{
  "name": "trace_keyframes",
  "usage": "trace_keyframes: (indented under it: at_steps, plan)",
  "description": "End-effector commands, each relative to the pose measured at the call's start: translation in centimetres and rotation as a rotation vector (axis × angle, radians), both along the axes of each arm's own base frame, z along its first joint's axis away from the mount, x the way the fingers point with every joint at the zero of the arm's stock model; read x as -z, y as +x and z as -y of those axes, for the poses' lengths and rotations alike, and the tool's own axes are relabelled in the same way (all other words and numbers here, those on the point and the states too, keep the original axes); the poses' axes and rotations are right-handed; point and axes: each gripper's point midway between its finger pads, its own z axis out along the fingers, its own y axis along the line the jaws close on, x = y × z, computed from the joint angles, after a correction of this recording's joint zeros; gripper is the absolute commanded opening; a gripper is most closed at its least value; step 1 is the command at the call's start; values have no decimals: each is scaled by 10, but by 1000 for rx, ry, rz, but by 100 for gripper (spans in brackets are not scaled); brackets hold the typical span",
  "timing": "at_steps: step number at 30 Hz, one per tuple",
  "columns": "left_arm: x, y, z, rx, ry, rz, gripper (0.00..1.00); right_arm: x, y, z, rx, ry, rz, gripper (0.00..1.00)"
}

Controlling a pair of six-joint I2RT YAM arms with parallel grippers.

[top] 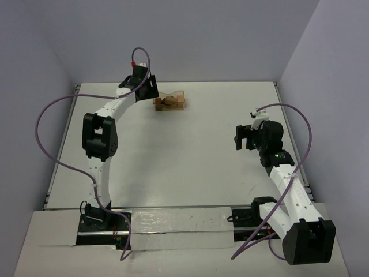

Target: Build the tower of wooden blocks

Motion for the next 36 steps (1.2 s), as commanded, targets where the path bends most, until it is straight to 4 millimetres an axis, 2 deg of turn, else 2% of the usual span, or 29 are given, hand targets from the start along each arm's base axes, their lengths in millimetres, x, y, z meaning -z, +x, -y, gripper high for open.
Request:
trace_keyframes:
  at_steps: [1,6,17,24,30,36]
  plan:
    - [2,10,10,2,-16,5,76,-28,12,4,13,-8,70,100]
    - [14,17,13,-5,-9,-9,74,-28,12,3,12,-7,69,100]
    - [41,21,9,-12,30,-37,63,-29,12,2,4,-3,64,100]
    - [39,21,8,-9,43,-29,44,-29,12,1,2,-3,66,100]
    - [35,21,9,20,47,-20,21,-30,11,1,-2,-2,69,100]
    - [32,20,7,30,66,-14,2,-30,11,1,-3,-3,69,100]
